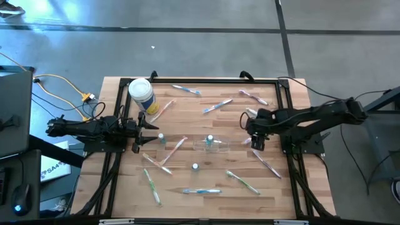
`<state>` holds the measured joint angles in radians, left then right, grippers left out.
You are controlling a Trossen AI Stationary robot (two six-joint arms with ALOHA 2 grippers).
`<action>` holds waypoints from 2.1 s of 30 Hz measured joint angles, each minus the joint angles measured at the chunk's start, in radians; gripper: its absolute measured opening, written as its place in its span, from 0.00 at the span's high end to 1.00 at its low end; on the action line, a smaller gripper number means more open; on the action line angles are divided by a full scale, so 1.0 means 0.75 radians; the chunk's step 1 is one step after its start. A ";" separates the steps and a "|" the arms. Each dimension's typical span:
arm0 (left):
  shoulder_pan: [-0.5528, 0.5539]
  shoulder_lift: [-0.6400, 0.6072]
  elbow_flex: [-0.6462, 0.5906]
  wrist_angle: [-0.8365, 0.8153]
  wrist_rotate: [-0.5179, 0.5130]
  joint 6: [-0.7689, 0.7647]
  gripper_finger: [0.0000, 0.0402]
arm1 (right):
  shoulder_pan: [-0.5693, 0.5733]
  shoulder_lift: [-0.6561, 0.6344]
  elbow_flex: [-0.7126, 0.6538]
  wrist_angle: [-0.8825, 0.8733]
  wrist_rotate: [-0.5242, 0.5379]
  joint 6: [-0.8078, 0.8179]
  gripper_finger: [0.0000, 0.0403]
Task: Pick & Place toothbrushing station
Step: Put the middle purple toothbrush into the transparent organizer
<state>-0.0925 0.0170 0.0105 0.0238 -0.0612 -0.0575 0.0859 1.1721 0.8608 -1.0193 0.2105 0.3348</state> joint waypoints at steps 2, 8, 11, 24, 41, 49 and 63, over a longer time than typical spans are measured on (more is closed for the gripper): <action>0.000 0.000 0.000 0.000 0.001 0.000 0.48 | -0.001 0.014 -0.045 0.001 -0.003 -0.042 0.41; 0.000 0.000 0.000 0.000 0.001 0.000 0.48 | -0.001 0.079 -0.142 0.081 0.006 -0.138 0.41; 0.000 0.000 0.000 0.000 -0.001 0.000 0.48 | -0.001 0.131 -0.142 0.119 -0.013 -0.154 0.41; 0.000 0.000 0.000 0.000 -0.002 -0.005 0.48 | -0.039 0.447 -0.142 0.202 -0.086 -0.241 0.41; 0.000 0.000 0.000 0.000 -0.001 -0.006 0.48 | -0.107 0.576 -0.140 0.269 -0.252 -0.338 0.71; 0.000 0.000 0.000 0.000 -0.001 -0.009 0.48 | -0.151 0.577 -0.140 0.258 -0.257 -0.321 0.97; 0.000 0.001 0.000 0.005 -0.002 -0.050 0.48 | -0.139 0.399 -0.091 0.044 -0.064 -0.195 0.99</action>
<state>-0.0921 0.0174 0.0105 0.0273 -0.0628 -0.0952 -0.0184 1.4712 0.7923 -0.9863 0.1626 0.1886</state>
